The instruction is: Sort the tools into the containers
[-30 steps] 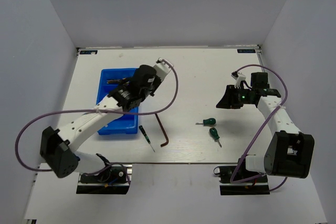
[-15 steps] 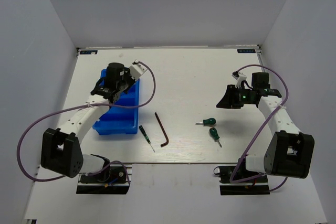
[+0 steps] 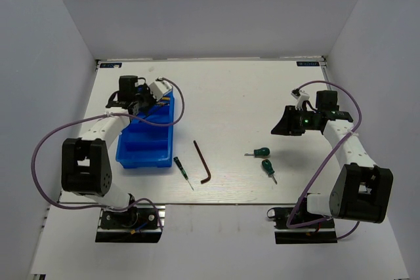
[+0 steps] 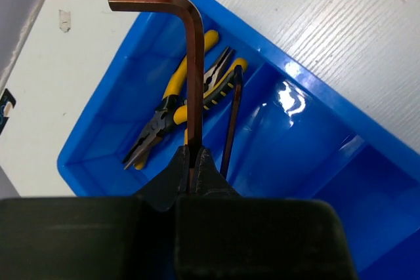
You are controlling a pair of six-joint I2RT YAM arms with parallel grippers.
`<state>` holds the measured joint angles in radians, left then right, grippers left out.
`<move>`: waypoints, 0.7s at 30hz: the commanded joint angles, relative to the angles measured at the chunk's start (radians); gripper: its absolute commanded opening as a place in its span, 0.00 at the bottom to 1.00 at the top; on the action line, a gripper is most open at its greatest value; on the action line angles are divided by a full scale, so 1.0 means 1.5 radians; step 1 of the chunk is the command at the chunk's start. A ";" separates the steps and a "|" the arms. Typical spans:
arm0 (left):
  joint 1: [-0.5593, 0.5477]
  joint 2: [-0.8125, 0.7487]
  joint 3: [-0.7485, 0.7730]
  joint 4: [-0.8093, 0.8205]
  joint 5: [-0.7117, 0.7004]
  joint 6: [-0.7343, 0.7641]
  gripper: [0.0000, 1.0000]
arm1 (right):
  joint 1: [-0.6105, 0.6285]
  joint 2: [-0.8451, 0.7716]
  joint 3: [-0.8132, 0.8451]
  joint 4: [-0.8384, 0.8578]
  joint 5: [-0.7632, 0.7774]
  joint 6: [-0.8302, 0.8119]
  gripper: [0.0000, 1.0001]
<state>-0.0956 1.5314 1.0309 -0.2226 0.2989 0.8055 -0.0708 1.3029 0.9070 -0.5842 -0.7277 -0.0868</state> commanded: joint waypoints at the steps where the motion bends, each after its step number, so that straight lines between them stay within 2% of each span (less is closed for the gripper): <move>1: 0.020 0.004 -0.006 0.049 0.079 0.044 0.00 | -0.006 -0.003 0.018 -0.007 -0.021 -0.007 0.40; 4: 0.038 0.004 -0.028 0.083 0.102 0.044 0.00 | -0.009 -0.004 0.019 -0.008 -0.022 -0.007 0.40; 11: 0.065 0.020 -0.088 0.126 0.088 0.042 0.00 | -0.011 0.006 0.022 -0.014 -0.026 -0.012 0.40; 17: 0.072 0.026 -0.094 0.126 0.102 0.042 0.00 | -0.012 0.009 0.021 -0.011 -0.026 -0.012 0.40; 18: 0.072 0.026 -0.094 0.126 0.091 0.042 0.03 | -0.012 0.009 0.021 -0.014 -0.026 -0.012 0.42; 19: 0.072 0.026 -0.100 0.126 0.091 0.036 0.17 | -0.011 0.010 0.022 -0.013 -0.026 -0.011 0.42; 21: 0.072 0.018 -0.106 0.133 0.091 0.030 0.34 | -0.013 0.009 0.020 -0.012 -0.026 -0.010 0.42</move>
<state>0.0093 1.5898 0.8894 -0.0692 0.4038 0.8604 -0.0799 1.3140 0.9070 -0.5957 -0.7437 -0.0895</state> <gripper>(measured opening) 0.286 0.417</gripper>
